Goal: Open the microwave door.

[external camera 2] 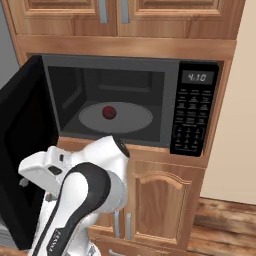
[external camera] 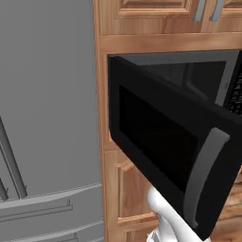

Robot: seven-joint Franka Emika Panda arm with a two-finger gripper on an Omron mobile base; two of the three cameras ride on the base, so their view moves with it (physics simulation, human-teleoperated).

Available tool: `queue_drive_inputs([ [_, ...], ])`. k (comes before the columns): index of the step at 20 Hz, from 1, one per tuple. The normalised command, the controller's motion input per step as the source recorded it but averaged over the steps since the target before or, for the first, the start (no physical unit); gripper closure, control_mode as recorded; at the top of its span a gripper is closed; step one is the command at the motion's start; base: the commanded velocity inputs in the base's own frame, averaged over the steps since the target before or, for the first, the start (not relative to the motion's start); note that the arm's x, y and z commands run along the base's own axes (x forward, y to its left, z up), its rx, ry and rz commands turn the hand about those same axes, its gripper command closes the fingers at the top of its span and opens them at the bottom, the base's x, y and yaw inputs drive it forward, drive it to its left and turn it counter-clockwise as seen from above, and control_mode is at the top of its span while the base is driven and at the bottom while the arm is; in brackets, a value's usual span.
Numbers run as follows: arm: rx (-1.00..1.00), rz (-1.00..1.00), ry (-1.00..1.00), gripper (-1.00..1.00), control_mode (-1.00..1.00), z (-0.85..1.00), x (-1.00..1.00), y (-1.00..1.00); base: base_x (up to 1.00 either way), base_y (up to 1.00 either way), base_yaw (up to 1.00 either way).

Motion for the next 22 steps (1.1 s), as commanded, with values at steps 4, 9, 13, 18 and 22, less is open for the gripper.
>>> queue_drive_inputs([
  [4,0.0,0.0,-0.24,-1.0,-1.0,-0.12,-0.03,1.0,0.0,0.0,0.0],
  [9,0.02,0.0,-0.16,-1.0,-1.0,0.0,0.06,1.0,0.0,0.0,0.0],
  [13,0.0,0.0,-0.32,-1.0,-1.0,0.0,0.22,1.0,0.0,0.0,0.0],
  [18,0.07,-0.11,-0.41,-1.0,-1.0,-0.12,0.57,0.84,0.0,0.0,0.0],
  [22,0.22,-0.11,-0.39,-1.0,-1.0,-0.49,0.86,0.41,0.0,0.0,0.0],
])
